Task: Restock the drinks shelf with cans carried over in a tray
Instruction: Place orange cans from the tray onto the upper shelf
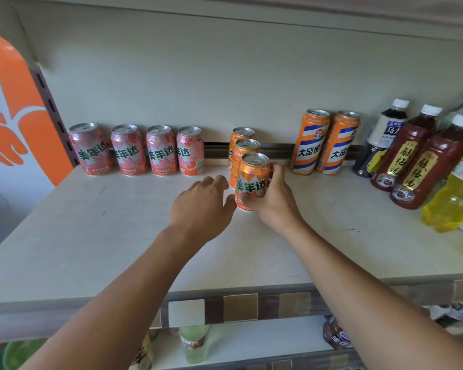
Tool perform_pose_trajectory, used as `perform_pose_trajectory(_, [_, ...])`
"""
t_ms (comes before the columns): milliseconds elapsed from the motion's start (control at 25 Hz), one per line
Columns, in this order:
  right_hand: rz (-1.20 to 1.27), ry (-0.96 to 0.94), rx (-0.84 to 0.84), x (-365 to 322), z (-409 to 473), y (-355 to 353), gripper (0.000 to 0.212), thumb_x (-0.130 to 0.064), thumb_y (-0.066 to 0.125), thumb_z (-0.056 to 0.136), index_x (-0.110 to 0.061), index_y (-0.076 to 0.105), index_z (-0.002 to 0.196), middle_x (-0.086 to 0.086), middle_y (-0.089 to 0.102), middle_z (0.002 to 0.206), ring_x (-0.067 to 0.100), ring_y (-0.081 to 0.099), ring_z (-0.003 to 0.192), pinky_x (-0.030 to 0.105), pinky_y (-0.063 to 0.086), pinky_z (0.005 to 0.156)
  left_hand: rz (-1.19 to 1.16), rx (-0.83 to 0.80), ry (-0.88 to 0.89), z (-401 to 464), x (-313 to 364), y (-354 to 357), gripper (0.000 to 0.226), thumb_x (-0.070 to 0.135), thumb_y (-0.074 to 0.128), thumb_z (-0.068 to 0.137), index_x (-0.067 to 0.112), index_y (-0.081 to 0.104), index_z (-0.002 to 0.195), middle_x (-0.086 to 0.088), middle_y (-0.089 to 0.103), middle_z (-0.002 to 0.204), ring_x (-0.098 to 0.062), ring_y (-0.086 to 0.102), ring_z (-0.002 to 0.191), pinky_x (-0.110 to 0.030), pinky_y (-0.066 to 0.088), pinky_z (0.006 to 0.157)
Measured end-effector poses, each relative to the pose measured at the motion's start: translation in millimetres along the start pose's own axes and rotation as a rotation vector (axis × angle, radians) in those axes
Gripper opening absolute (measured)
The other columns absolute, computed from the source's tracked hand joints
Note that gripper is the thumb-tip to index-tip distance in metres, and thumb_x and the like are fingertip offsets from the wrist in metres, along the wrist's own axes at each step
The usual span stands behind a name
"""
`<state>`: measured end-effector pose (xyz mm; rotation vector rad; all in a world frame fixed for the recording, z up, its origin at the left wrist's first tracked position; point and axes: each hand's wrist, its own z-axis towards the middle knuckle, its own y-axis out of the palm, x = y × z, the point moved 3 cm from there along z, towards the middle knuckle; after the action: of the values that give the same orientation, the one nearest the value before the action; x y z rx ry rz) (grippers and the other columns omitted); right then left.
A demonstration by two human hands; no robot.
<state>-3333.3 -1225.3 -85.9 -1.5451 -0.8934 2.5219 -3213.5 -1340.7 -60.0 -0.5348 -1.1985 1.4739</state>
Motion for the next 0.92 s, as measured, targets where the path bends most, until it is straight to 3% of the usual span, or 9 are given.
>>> perform_pose_trajectory(200, [-0.041, 0.062, -0.074, -5, -4, -6, 0.075, -0.032, 0.082, 0.078, -0.016, 0.037, 0.135, 0.002, 0.057, 0.135, 0.021, 0.057, 0.120, 0.027, 0.046, 0.091, 0.013, -0.006, 0.023, -4, 6, -4, 0.038, 0.045, 0.042, 0.097, 0.023, 0.050, 0.127, 0.001, 0.059, 0.121, -0.022, 0.057, 0.108, -0.035, 0.049, 0.079])
perform_pose_trajectory(360, [-0.064, 0.112, -0.085, -8, -4, -7, 0.074, -0.033, 0.082, 0.077, -0.015, 0.039, 0.134, 0.003, 0.057, 0.136, 0.022, 0.056, 0.123, 0.031, 0.047, 0.096, 0.002, 0.015, 0.032, -9, 6, -12, 0.038, 0.045, 0.043, 0.097, 0.023, 0.050, 0.126, 0.002, 0.060, 0.121, -0.021, 0.058, 0.108, -0.036, 0.051, 0.079])
perform_pose_trajectory(920, [-0.059, 0.144, -0.159, -6, -5, -6, 0.070, -0.035, 0.079, 0.080, -0.017, 0.041, 0.136, 0.002, 0.058, 0.136, 0.020, 0.056, 0.122, 0.034, 0.047, 0.100, 0.035, -0.012, 0.029, -19, 4, -9, 0.040, 0.046, 0.041, 0.098, 0.024, 0.048, 0.129, 0.003, 0.059, 0.125, -0.019, 0.059, 0.108, -0.035, 0.052, 0.081])
